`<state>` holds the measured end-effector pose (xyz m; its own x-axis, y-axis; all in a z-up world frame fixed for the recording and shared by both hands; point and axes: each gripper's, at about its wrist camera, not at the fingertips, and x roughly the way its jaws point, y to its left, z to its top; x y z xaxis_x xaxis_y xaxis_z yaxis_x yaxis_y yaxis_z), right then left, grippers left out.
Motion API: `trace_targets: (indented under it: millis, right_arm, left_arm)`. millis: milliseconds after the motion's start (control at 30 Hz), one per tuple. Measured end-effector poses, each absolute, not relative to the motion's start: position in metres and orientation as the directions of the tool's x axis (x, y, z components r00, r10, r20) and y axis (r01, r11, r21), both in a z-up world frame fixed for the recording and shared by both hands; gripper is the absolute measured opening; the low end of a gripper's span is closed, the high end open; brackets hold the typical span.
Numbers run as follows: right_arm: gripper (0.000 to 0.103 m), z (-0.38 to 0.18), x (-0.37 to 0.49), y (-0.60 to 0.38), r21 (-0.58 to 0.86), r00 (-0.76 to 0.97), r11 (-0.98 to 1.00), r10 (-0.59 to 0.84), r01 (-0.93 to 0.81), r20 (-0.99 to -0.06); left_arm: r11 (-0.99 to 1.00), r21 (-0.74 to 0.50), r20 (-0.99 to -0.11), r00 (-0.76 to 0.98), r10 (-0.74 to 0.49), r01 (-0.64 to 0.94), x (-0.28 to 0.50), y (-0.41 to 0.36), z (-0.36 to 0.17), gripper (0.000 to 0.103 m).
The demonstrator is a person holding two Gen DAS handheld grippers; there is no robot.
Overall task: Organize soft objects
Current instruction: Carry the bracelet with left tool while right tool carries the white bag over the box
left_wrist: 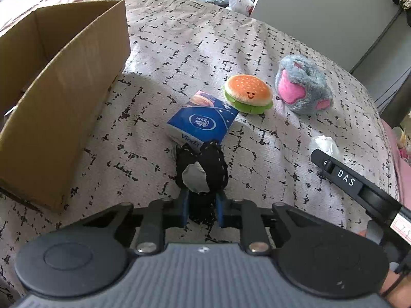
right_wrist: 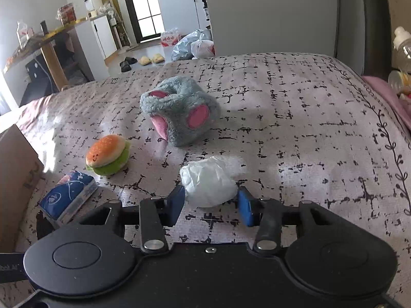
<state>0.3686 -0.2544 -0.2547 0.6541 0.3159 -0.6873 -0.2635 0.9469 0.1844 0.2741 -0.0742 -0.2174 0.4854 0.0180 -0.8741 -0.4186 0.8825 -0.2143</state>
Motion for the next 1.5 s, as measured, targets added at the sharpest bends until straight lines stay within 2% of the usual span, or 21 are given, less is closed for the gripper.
trace_targets:
  millis: [400, 700, 1000, 1500]
  right_arm:
    - [0.042, -0.221, 0.333, -0.263, 0.177, 0.678, 0.947, 0.315, -0.267, -0.664]
    - [0.042, -0.176, 0.302, -0.251, 0.098, 0.719, 0.948, 0.296, -0.304, -0.629]
    - [0.042, -0.132, 0.282, -0.249, 0.096, 0.744, 0.950, 0.295, -0.299, -0.599]
    - [0.042, -0.086, 0.248, -0.212, 0.077, 0.785, 0.949, 0.297, -0.306, -0.544]
  left_arm:
    - [0.890, -0.278, -0.829, 0.558, -0.032, -0.362, 0.247, -0.069, -0.186, 0.012]
    - [0.906, -0.313, -0.783, 0.617, -0.078, -0.284, 0.224, -0.056, -0.148, 0.012]
    - [0.932, -0.281, -0.763, 0.642, -0.071, -0.230, 0.213, -0.036, -0.105, 0.012]
    - [0.938, -0.273, -0.751, 0.657, -0.069, -0.214, 0.193, 0.016, -0.066, 0.012]
